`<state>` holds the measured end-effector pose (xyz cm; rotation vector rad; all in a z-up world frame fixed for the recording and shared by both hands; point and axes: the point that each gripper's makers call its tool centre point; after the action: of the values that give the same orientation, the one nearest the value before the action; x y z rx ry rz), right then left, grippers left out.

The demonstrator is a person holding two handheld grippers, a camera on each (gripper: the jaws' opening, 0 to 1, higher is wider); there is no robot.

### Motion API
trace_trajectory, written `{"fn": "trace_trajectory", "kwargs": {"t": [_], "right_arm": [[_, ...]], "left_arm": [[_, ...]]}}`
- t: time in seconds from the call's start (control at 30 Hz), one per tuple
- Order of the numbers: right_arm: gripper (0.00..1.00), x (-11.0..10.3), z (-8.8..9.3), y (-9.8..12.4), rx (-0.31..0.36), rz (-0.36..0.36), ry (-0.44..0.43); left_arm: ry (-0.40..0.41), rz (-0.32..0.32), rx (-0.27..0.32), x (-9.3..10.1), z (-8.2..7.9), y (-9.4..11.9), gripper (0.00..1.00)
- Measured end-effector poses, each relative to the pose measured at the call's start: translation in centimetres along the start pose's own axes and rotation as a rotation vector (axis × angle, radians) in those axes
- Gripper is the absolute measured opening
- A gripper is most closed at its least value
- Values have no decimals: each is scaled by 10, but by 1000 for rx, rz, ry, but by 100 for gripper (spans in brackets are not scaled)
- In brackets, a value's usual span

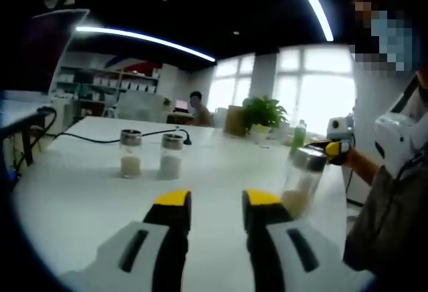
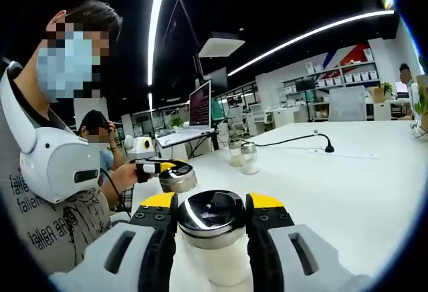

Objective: Rotate the seasoning bottle until the label or dispensing opening points toward the visible target arrow and the bottle remains upright within the marked orientation range

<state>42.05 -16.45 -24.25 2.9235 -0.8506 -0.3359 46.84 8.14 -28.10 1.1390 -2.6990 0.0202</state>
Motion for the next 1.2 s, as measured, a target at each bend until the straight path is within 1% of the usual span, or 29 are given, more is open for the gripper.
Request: {"fn": "trace_trajectory", "kwargs": {"t": [0.2, 0.43, 0.57, 0.73, 0.8, 0.83, 0.87, 0.9, 0.97, 1.0, 1.07, 1.13, 1.2], "right_arm": [[40, -2, 1, 1, -32, -82, 19], [40, -1, 2, 4, -52, -143, 10], [40, -1, 3, 6, -56, -168, 9], [41, -2, 3, 7, -58, -190, -1], [41, -2, 3, 8, -39, -201, 5], [42, -3, 2, 8, -29, -200, 13], [45, -2, -1, 8, -5, -186, 27], [51, 1, -8, 8, 37, -149, 17], [66, 3, -18, 10, 104, -122, -21], [68, 3, -21, 11, 125, -111, -42], [66, -1, -18, 12, 121, -94, -37], [64, 1, -15, 10, 111, -43, -15], [63, 0, -17, 9, 127, 3, -12]], "left_arm": [[-2, 0, -1, 1, 0, 0, 32], [-5, -2, -2, 0, 0, 3, 32], [-5, -6, 5, -2, -3, 5, 32], [-6, 0, 7, 0, -3, 5, 32], [-7, 5, 7, 1, -3, 4, 32], [-9, 6, 5, 2, -3, 4, 32], [-11, 5, 3, 2, -3, 4, 32], [-12, 3, 3, 2, -3, 5, 32], [-15, -1, 3, 2, -3, 6, 32], [-14, -3, 3, 1, -3, 6, 32], [-13, -3, 1, 1, -3, 6, 32], [-11, -2, 1, 1, -3, 5, 32], [-10, -1, 2, 1, -3, 4, 32]]}}
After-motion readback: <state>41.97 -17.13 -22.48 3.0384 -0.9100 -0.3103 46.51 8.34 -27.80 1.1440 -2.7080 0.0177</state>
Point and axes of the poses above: the point that each gripper's makers call its tool centre point, and the gripper's own axes: y roughly backward along the fingers, x roughly to its right, z roughly out of its underside, and after that the axes turned 5 degrees about z, right-handed
